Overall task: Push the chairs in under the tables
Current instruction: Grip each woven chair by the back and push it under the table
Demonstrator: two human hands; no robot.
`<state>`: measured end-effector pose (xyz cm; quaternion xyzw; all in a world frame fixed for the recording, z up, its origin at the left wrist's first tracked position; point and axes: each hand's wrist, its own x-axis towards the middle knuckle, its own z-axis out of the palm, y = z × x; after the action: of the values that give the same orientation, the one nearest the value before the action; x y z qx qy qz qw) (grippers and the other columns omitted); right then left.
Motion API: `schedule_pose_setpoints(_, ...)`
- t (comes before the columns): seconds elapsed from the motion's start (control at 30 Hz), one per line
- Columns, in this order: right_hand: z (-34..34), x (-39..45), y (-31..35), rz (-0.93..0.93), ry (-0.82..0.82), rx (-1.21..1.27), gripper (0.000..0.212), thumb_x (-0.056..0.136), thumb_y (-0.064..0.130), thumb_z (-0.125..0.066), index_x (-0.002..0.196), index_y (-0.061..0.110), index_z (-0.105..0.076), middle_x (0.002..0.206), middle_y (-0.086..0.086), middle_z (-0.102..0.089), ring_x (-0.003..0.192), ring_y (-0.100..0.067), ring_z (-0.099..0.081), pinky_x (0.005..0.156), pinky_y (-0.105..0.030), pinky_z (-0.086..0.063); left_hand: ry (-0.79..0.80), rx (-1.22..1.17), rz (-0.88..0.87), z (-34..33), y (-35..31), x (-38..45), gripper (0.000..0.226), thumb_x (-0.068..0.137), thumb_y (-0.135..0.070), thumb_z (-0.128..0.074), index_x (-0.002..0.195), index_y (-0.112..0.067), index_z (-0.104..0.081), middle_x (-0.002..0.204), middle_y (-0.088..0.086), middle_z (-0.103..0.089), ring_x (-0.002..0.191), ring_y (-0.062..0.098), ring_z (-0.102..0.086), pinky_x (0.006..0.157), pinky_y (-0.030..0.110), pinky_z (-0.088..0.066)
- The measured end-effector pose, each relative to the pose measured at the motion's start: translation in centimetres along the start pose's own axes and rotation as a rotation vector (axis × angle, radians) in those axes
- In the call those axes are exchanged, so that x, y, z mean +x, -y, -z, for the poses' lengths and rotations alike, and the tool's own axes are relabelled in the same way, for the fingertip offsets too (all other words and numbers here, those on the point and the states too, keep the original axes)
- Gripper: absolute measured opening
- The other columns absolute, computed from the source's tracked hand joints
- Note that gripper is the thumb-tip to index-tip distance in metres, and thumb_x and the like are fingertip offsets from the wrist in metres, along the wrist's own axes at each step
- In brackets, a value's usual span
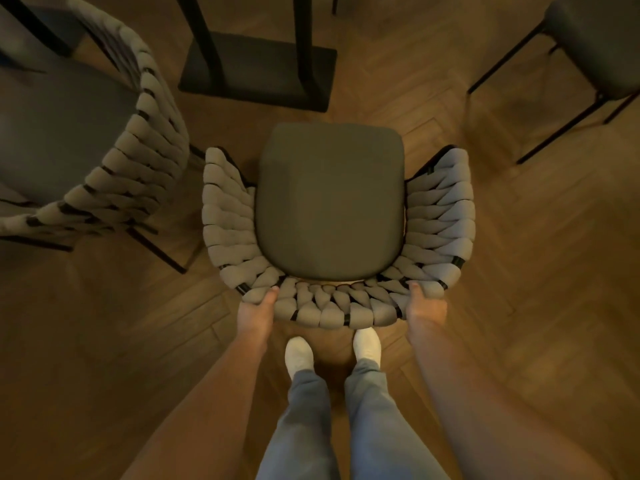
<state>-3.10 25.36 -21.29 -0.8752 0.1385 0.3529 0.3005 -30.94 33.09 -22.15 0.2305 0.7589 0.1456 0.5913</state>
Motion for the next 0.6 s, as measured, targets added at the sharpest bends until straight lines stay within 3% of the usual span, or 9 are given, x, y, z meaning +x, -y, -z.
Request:
schedule_pose_setpoints(0.07, 0.1, -1.8, -0.6, 0.14, -0.035, -0.18, 0.081, 0.098, 0.041, -0.063, 0.153, -0.003, -0.024, 0.146, -0.026, -0.048, 0.131, -0.042, -0.051, 0.101, -0.044, -0.046, 0.061, 0.297, -0.019, 1.0, -0.5, -1.0, 0.078, 0.082, -0.077, -0.06, 0.133, -0.018, -0.061, 0.129, 0.006, -0.067, 0.114, 0.027, -0.064, 0.106, 0.044, -0.05)
schedule_pose_setpoints(0.17, 0.5, -4.9, -2.2, 0.38, 0.001, -0.393, 0.089, 0.102, 0.038, -0.055, 0.16, 0.002, 0.001, 0.168, -0.02, -0.007, 0.152, -0.037, -0.02, 0.116, -0.046, -0.033, 0.044, 1.026, -0.232, 2.6, -1.5, -3.5, 0.081, 0.091, -0.083, -0.022, 0.089, -0.016, -0.066, 0.09, 0.006, -0.07, 0.081, 0.019, -0.067, 0.082, 0.037, -0.057)
schedule_pose_setpoints(0.23, 0.7, -6.0, -4.0, 0.578, 0.005, -0.625, 0.077, 0.104, 0.043, -0.047, 0.161, 0.006, -0.011, 0.169, -0.017, 0.008, 0.156, -0.037, -0.004, 0.12, -0.048, -0.026, -0.025, 1.348, -0.495, 3.3, -2.3, -4.8, 0.075, 0.093, -0.079, -0.018, 0.087, -0.02, -0.063, 0.08, -0.001, -0.067, 0.073, 0.013, -0.067, 0.07, 0.031, -0.057)
schedule_pose_setpoints(0.27, 0.8, -6.2, -4.7, 0.702, 0.008, -0.739, 0.07, 0.104, 0.046, -0.045, 0.158, 0.006, -0.026, 0.169, -0.018, 0.006, 0.156, -0.036, 0.0, 0.122, -0.047, -0.02, -0.046, 1.431, -0.635, 3.5, -2.6, -4.7, 0.069, 0.096, -0.077, -0.022, 0.098, -0.021, -0.063, 0.089, -0.002, -0.068, 0.082, 0.014, -0.068, 0.072, 0.029, -0.056)
schedule_pose_setpoints(0.33, 0.7, -6.3, -5.5, 0.937, 0.069, -0.92, 0.063, 0.103, 0.055, -0.04, 0.144, 0.008, -0.051, 0.168, -0.019, -0.015, 0.156, -0.033, -0.003, 0.124, -0.046, -0.011, -0.008, 1.525, -0.83, 3.3, -3.2, -4.7, 0.066, 0.098, -0.072, -0.034, 0.131, -0.019, -0.055, 0.124, 0.004, -0.063, 0.115, 0.021, -0.061, 0.091, 0.034, -0.053)
schedule_pose_setpoints(0.4, 0.4, -6.0, -5.5, 1.062, 0.179, -1.099, 0.08, 0.096, 0.074, -0.025, 0.138, 0.014, -0.057, 0.155, -0.013, -0.044, 0.153, -0.033, -0.022, 0.125, -0.048, -0.011, 0.114, 1.653, -0.898, 2.7, -3.5, -3.9, 0.074, 0.096, -0.071, -0.043, 0.149, -0.019, -0.042, 0.146, 0.008, -0.047, 0.136, 0.027, -0.043, 0.11, 0.042, -0.041)
schedule_pose_setpoints(0.47, 0.1, -4.8, -5.1, 1.148, 0.237, -1.258, 0.097, 0.083, 0.089, -0.02, 0.134, 0.017, -0.06, 0.136, -0.007, -0.059, 0.139, -0.031, -0.044, 0.125, -0.05, -0.017, 0.201, 1.786, -0.914, 2.2, -3.3, -2.7, 0.076, 0.097, -0.065, -0.051, 0.156, -0.021, -0.033, 0.157, 0.009, -0.036, 0.146, 0.03, -0.031, 0.12, 0.048, -0.027)
schedule_pose_setpoints(0.53, -0.2, -3.7, -3.9, 1.192, 0.281, -1.378, 0.089, 0.08, 0.086, -0.04, 0.133, 0.018, -0.06, 0.133, -0.004, -0.059, 0.132, -0.028, -0.05, 0.124, -0.047, -0.02, 0.222, 1.856, -0.911, 2.0, -2.8, -1.2, 0.068, 0.101, -0.046, -0.056, 0.159, -0.023, -0.028, 0.161, 0.008, -0.033, 0.149, 0.031, -0.027, 0.125, 0.05, -0.016)
schedule_pose_setpoints(0.6, -0.6, -3.2, -2.9, 1.218, 0.328, -1.452, 0.071, 0.085, 0.068, -0.061, 0.138, 0.02, -0.055, 0.14, -0.004, -0.055, 0.134, -0.027, -0.049, 0.121, -0.042, -0.025, 0.211, 1.841, -0.908, 1.7, -2.7, -0.1, 0.061, 0.103, -0.026, -0.055, 0.159, -0.024, -0.029, 0.16, 0.007, -0.038, 0.148, 0.029, -0.031, 0.125, 0.048, -0.017)
